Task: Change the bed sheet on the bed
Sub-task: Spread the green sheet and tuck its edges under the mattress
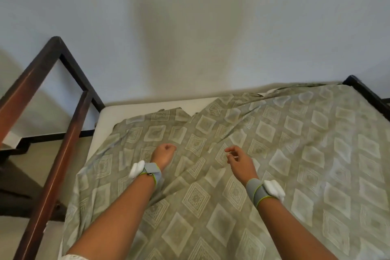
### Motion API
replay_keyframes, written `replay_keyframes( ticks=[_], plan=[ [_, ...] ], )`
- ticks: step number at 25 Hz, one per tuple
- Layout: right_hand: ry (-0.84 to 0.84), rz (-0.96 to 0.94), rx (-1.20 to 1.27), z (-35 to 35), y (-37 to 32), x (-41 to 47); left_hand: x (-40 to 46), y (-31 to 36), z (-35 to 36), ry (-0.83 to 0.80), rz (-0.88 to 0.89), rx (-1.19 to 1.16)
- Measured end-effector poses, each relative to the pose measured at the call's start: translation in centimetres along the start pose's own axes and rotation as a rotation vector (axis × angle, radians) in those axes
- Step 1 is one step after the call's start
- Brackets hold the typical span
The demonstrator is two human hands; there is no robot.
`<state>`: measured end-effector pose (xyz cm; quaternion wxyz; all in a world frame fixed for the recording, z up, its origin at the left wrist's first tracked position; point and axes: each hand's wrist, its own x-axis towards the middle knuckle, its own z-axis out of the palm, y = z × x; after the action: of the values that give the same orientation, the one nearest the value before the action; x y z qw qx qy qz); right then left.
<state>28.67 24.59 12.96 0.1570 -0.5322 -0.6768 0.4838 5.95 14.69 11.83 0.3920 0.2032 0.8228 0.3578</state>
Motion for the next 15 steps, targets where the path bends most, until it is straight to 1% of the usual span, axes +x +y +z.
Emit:
replay_keyframes(
  ticks=[3, 5, 6, 8, 12, 14, 15],
  plan=[
    [-0.064, -0.042, -0.152, 0.4, 2.3, 7.2, 8.0, 0.2, 2.8, 0.048, -0.032, 0.093],
    [-0.140, -0.080, -0.246, 1.1, 4.4, 12.3, 13.2, -1.1, 4.7, 0.055, -0.067, 0.151],
    [-0.195, -0.117, -0.326, 2.0, 6.6, 16.6, 17.4, -2.6, 6.8, 0.058, -0.085, 0.198],
    [-0.242, -0.162, -0.453, 2.4, 8.7, 22.2, 21.7, -3.6, 8.3, 0.028, -0.086, 0.316],
    [-0.291, -0.171, -0.639, 4.1, 15.0, 34.8, 31.6, -6.4, 13.9, -0.070, -0.033, 0.500],
    [-0.317, -0.188, -0.718, 5.0, 16.5, 39.6, 34.7, -7.5, 16.0, -0.059, -0.050, 0.675],
    [-0.325, -0.169, -0.719, 5.4, 16.5, 41.3, 35.7, -7.9, 16.5, -0.054, -0.065, 0.783]
  ],
)
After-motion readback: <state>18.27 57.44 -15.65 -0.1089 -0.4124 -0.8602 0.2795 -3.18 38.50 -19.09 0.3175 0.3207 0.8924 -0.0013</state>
